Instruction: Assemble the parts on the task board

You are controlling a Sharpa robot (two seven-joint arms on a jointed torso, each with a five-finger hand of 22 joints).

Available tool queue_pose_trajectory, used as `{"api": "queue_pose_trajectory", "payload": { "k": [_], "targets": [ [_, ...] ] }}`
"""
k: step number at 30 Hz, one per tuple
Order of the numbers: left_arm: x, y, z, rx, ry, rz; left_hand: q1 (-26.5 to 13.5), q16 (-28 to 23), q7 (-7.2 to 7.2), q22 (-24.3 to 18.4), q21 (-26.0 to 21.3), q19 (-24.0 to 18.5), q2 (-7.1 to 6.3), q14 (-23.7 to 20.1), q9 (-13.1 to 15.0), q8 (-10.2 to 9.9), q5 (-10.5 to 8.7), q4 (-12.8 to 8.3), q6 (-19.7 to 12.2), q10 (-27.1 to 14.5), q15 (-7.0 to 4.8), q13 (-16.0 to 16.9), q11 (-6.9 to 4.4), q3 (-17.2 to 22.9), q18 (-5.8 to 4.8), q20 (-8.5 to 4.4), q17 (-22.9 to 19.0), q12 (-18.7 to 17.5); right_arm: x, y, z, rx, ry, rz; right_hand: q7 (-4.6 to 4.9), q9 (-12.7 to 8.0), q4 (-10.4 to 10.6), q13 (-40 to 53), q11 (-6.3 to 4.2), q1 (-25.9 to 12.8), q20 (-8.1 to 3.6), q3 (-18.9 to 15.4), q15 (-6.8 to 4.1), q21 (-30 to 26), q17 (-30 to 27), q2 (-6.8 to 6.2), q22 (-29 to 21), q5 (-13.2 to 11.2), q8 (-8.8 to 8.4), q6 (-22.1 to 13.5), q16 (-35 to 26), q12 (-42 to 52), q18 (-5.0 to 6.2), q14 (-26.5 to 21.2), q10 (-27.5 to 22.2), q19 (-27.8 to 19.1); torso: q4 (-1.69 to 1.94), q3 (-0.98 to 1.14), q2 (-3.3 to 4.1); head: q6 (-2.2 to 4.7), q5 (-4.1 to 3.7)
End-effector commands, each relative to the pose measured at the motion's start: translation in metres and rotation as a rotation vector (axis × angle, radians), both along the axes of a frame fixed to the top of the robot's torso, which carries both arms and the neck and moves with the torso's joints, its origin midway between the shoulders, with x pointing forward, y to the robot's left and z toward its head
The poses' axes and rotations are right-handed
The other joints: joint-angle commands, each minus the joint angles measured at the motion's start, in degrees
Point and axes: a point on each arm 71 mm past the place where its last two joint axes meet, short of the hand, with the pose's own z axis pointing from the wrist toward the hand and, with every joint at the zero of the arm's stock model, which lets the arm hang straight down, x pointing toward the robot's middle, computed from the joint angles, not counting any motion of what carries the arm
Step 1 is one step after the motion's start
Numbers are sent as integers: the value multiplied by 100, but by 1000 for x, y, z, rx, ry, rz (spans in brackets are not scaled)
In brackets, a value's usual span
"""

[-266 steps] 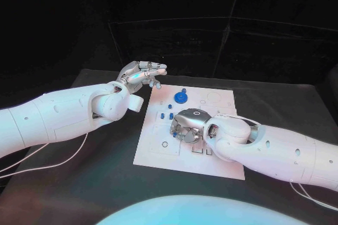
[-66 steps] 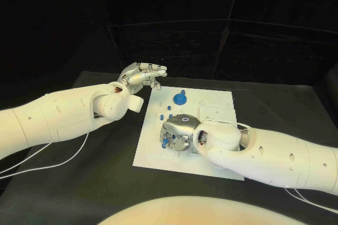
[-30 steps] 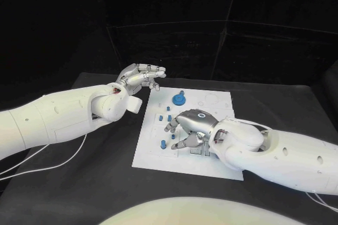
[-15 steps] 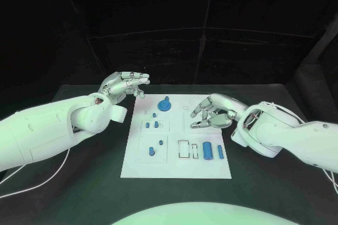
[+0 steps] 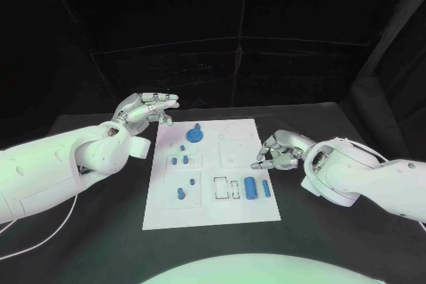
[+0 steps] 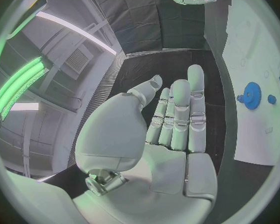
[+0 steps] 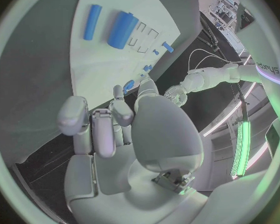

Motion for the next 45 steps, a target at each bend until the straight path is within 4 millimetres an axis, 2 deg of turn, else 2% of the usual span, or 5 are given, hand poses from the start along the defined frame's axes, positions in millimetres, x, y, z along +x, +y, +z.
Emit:
{"api": "queue_pose_trajectory", "payload": {
  "k": [1, 10, 14, 34, 45],
  "targets": [
    [0, 0, 1, -5, -7, -1, -8, -27, 9, -8, -28, -20, 55, -38, -4, 31, 12, 9, -36, -37, 8, -7, 4, -35, 30, 35, -10, 20, -4, 1, -4, -121, 9, 0, -1, 12, 25, 239, 9, -55, 4, -7, -35, 28, 47, 17, 24, 106, 84, -53, 26, 147, -61, 359, 84, 54, -22, -3, -13, -4, -28],
    [0, 0, 1, -5, -6, -1, -14, -27, 11, -10, -30, -20, 55, -39, -4, 31, 12, 13, -41, -42, 10, -7, 5, -40, 30, 36, -12, 22, -10, 12, -14, -163, 30, 36, -8, 24, 38, 457, 5, -107, 2, -21, -37, 57, 108, 37, 90, 142, 192, -78, 55, 276, -73, 365, 132, 85, -22, 2, 0, -35, -50],
    [0, 0, 1, -5, -6, -3, -14, -27, 11, -10, -30, -20, 55, -39, -4, 31, 12, 13, -41, -42, 10, -7, 5, -40, 30, 36, -12, 22, -12, 17, -18, -166, 39, 51, -14, 31, 37, 516, 1, -128, 1, -24, -39, 63, 129, 45, 104, 148, 232, -71, 64, 308, -75, 367, 145, 91, -7, 0, 2, -51, -55],
    [0, 0, 1, -7, -6, -7, -14, -27, 11, -10, -30, -20, 55, -39, -4, 31, 12, 13, -41, -42, 10, -7, 5, -40, 30, 36, -12, 22, -11, 27, -33, -226, 101, 91, -62, 71, 58, 725, -35, -525, -20, -48, -66, 74, 220, 78, 140, 41, 503, -41, 100, 384, -80, 374, 167, 100, -13, 5, 9, -91, 10],
    [-1, 0, 1, -8, -2, -11, -16, -28, 12, -14, -34, -21, 56, -41, -5, 32, 12, 14, -50, -52, 11, -8, 7, -48, 30, 38, -18, 27, -15, 37, -50, -237, 142, 112, -67, 76, 57, 731, -39, -585, -23, -39, -69, 84, 253, 86, 165, 28, 535, -41, 113, 376, -85, 379, 163, 108, -20, 5, 9, -125, 40]
  ]
}}
